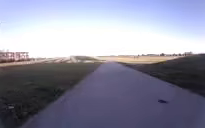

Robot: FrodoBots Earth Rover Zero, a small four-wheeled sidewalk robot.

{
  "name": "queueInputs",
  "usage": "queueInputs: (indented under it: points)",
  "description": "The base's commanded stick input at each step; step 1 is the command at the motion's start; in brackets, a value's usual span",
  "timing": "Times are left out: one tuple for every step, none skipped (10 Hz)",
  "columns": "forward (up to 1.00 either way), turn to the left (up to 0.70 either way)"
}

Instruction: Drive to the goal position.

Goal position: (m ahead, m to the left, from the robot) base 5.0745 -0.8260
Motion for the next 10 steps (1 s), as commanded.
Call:
queueInputs:
  points:
    - [0.7,-0.17]
    - [0.7,-0.18]
    - [0.7,-0.18]
    - [0.7,-0.18]
    - [0.7,-0.17]
    - [0.7,-0.17]
    - [0.7,-0.17]
    - [0.7,-0.17]
    - [0.7,-0.17]
    - [0.7,-0.17]
